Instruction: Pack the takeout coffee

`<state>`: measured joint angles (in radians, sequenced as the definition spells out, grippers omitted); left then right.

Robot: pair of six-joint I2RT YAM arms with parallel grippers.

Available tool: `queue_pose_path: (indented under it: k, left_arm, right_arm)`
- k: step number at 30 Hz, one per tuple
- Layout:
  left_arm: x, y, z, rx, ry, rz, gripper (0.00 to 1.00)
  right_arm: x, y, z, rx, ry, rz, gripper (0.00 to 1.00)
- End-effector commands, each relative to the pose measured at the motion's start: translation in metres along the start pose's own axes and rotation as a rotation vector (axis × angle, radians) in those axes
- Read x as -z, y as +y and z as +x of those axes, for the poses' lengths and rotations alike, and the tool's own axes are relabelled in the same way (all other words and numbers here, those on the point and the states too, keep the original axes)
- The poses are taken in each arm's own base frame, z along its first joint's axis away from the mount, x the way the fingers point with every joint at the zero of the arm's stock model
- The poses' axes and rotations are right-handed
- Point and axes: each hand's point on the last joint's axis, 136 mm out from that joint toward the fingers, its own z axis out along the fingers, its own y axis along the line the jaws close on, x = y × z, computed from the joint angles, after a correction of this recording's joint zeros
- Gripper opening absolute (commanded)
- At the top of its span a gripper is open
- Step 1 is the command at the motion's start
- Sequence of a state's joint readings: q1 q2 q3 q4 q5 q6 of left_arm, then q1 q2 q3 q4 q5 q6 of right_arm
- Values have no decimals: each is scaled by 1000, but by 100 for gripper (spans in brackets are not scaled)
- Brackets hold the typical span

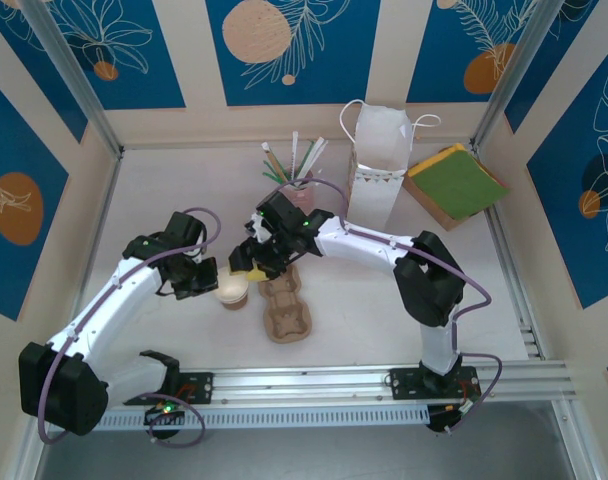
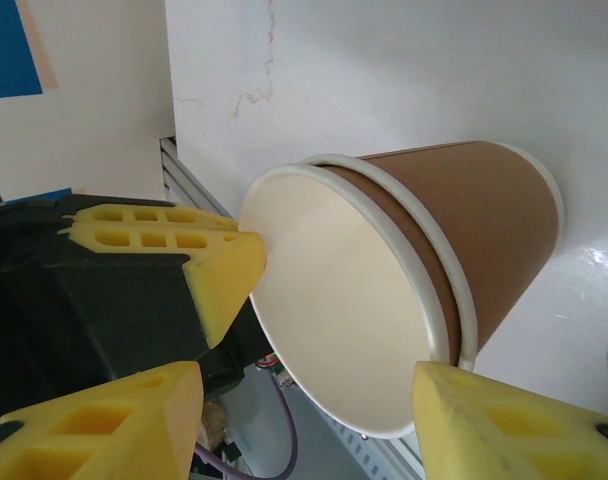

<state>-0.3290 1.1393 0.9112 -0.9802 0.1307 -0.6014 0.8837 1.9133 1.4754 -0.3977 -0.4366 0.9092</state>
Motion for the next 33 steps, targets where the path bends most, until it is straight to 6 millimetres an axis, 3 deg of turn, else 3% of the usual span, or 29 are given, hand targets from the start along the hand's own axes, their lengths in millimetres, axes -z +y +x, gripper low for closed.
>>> queue_pose_path:
  k: [1,5,14,23,33]
  left_arm:
    - [2,-1,1,13,1,19,0]
    - [2,-1,1,10,2,19,0]
    - [2,-4,-1,10,-1,28,0]
    - [3,-6,-2,17,-5,39,0]
    - [2,-1,1,14,3,18,0]
  right_arm:
    - [17,10,-2,22,-38,9,58]
    - [20,7,-4,13,-55,6,58]
    - [-1,5,1,-4,28,-17,58]
    - [-7,1,1,-19,53,-13,58]
    - [19,11,-8,26,-38,10,59]
